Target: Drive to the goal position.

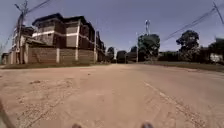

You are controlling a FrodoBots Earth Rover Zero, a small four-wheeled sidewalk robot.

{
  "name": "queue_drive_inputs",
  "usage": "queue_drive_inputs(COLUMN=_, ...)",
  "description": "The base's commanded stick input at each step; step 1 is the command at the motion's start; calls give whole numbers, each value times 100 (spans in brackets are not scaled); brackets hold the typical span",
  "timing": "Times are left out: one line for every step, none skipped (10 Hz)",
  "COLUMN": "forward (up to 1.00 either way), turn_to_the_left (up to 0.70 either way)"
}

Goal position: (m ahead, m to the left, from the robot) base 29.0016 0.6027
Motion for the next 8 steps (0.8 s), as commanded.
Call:
queue_drive_inputs(forward=85, turn_to_the_left=0)
queue_drive_inputs(forward=85, turn_to_the_left=0)
queue_drive_inputs(forward=85, turn_to_the_left=0)
queue_drive_inputs(forward=85, turn_to_the_left=0)
queue_drive_inputs(forward=85, turn_to_the_left=0)
queue_drive_inputs(forward=85, turn_to_the_left=0)
queue_drive_inputs(forward=85, turn_to_the_left=0)
queue_drive_inputs(forward=85, turn_to_the_left=0)
